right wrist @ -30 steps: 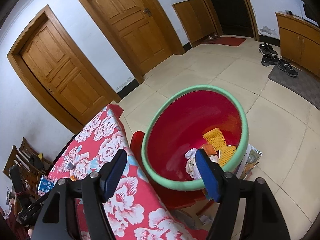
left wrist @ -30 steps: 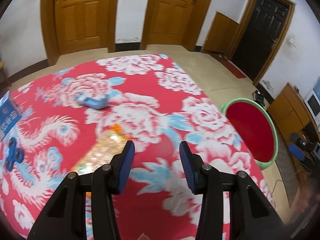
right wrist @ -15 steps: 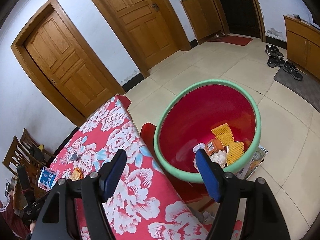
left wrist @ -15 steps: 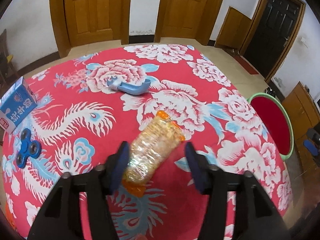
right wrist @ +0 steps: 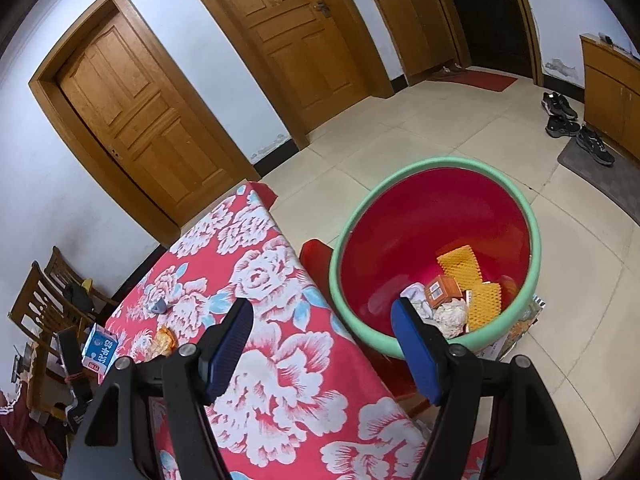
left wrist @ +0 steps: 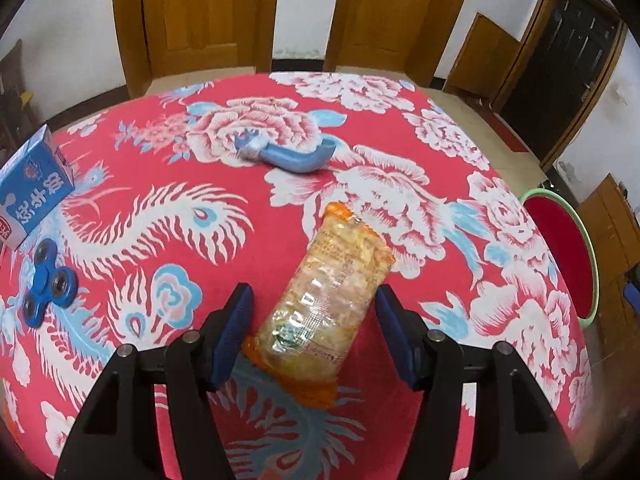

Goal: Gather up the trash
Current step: 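Grasp the cracker snack bag with the left gripper, then grasp the blue plastic hook with the right gripper while the left holds the snack bag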

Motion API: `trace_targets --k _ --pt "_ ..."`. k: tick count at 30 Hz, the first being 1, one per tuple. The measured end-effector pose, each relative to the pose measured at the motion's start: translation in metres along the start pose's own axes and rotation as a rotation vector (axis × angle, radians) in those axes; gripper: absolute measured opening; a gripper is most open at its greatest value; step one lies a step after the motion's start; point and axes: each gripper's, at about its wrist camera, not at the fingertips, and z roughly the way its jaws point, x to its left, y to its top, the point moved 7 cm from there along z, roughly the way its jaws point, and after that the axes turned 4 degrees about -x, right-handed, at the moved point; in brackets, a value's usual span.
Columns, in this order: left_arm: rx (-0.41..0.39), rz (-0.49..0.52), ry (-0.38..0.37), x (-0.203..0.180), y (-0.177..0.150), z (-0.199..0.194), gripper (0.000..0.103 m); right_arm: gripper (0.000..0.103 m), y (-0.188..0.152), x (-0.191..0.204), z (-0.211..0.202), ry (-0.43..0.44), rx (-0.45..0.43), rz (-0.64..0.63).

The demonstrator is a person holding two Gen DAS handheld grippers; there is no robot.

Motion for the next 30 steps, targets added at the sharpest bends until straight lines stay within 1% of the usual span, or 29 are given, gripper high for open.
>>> trace_targets --k 4,5,9,12,14,21,27,30 --pt "-0.012 -0.018 -0.002 0.003 -0.001 -0.002 0.051 0.074 0.003 0.009 0.001 0.008 -0.004 -0.018" --pt "-0.015 -0.024 -0.01 0.003 0.0 -0.003 0.046 0.074 0.004 0.012 0.002 0.011 -0.004 -0.023" --pt "-0.025 -0.078 -0.035 0.011 0.004 -0.007 0.045 0.074 0.004 0.026 0.007 0.037 0.01 -0.041" --pt "-0.041 -0.107 -0.029 0.02 0.012 -0.011 0.045 0.074 0.006 0.038 0.009 0.06 0.015 -0.05" --pt "-0.052 -0.128 -0.016 0.028 0.018 -0.015 0.045 0.074 0.008 0.049 0.012 0.078 0.018 -0.062" --pt "-0.094 -0.195 0.075 0.064 0.042 -0.019 0.045 0.074 0.01 0.096 0.033 0.13 0.044 -0.123" --pt "-0.131 -0.23 0.102 0.089 0.053 -0.014 0.045 0.074 -0.001 0.137 0.064 0.157 0.086 -0.174" --pt "-0.15 -0.226 0.121 0.097 0.054 -0.01 0.045 0.074 -0.011 0.157 0.083 0.162 0.109 -0.205"
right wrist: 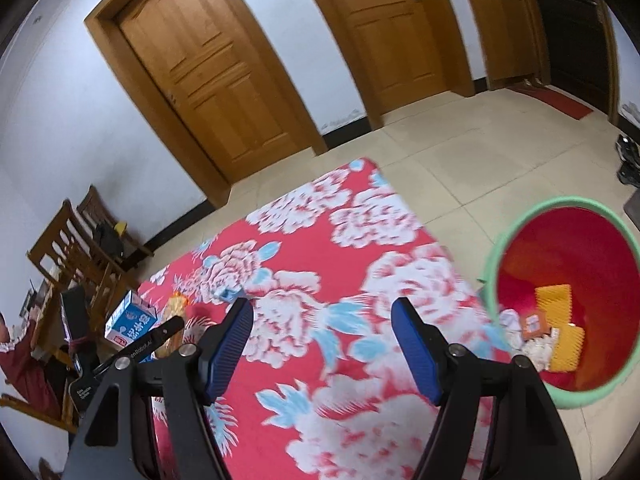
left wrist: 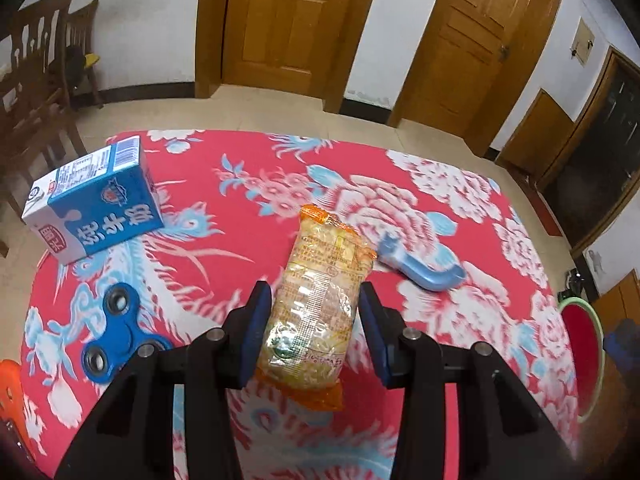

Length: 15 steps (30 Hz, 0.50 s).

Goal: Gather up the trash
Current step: 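Grasp the blue plastic hook with the right gripper while the left holds the snack bag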

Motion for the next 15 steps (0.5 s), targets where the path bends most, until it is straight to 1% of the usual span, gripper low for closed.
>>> trace_targets --k 5,10,14,15 --pt "-0.015 -0.006 0.037 0.013 -0.003 0.011 0.045 0.074 -0.007 0.029 0.04 0.011 0.057 -0.037" --pt "-0.012 -0.04 0.033 0.021 -0.002 0.013 0.045 0.073 -0.015 0.049 0.074 0.009 0.098 -0.055" --pt "-0.021 -0.057 0.017 0.023 -0.003 0.011 0.045 0.067 -0.023 0.066 0.101 0.045 0.164 -0.061" --pt "-0.02 -0.06 0.01 0.023 -0.003 0.011 0.045 0.064 -0.025 0.07 0.106 0.049 0.179 -0.062"
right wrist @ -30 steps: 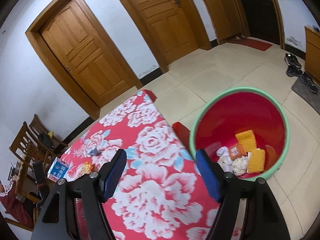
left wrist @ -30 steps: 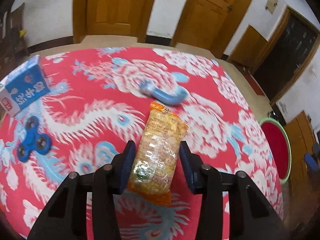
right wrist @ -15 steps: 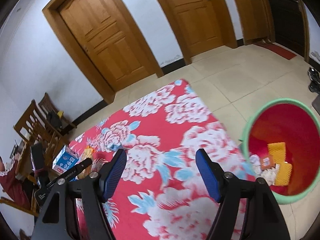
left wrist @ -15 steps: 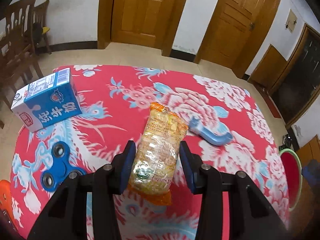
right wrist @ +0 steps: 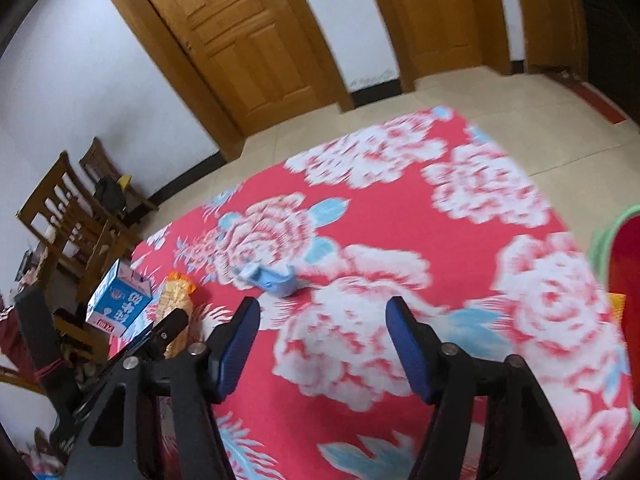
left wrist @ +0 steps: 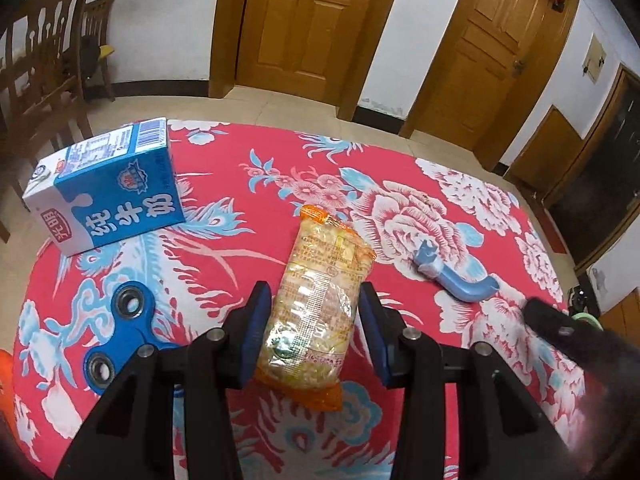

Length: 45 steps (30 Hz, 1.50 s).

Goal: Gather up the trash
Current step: 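Grasp the blue plastic hook with the right gripper while the left holds the snack bag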

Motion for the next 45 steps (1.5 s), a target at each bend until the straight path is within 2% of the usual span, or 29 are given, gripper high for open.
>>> trace_targets --k 7,20,23,26,27,28,35,45 --pt "-0.001 -0.004 -0.005 0.0 0.0 0.0 0.045 0.049 0.003 0.016 0.031 0.004 0.035 0.001" --pt "0.001 0.022 -0.016 -0.008 -0.002 0.0 0.045 0.044 0.004 0.024 0.05 -0.028 0.01 0.009" --pt "0.0 0.021 -0.017 -0.008 -0.001 0.0 0.045 0.038 0.005 0.022 0.051 -0.031 -0.006 0.021" --pt "0.001 0.018 -0.018 -0.007 -0.001 0.0 0.045 0.025 0.006 0.019 0.051 -0.038 -0.011 0.03" --pt "0.001 0.018 -0.018 -0.008 -0.001 0.0 0.045 0.018 0.005 0.018 0.051 -0.042 -0.013 0.03" --pt "0.001 0.018 -0.018 -0.008 -0.001 0.0 0.045 0.016 0.005 0.017 0.051 -0.046 -0.015 0.03" --pt "0.002 0.023 -0.028 -0.01 -0.002 -0.001 0.045 0.016 0.007 0.014 0.028 -0.04 -0.073 0.021" --pt "-0.001 0.055 -0.06 -0.026 -0.005 -0.006 0.045 0.016 0.002 -0.012 -0.027 -0.03 -0.129 0.029"
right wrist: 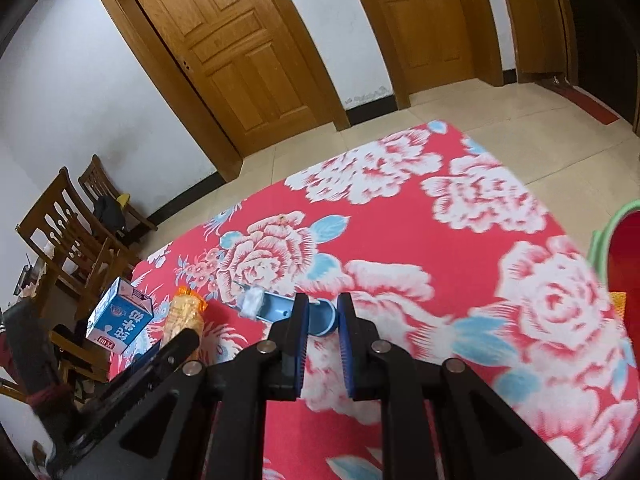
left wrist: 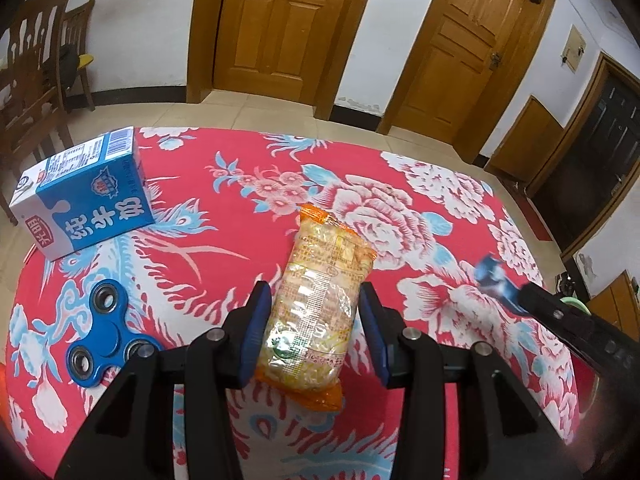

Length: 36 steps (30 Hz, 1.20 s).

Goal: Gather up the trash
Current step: 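Grasp the blue plastic hook with the right gripper while the left holds the snack bag, then carry both items over the bucket while the right gripper releases the blue hook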

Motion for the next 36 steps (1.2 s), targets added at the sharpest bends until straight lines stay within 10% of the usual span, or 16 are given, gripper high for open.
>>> trace_targets --k 36 --pt "-0.022 0.205 -0.189 -0.141 -0.024 -0.093 0.045 0.016 -0.014 -0.157 -0.178 -0.186 -0.219 0.146"
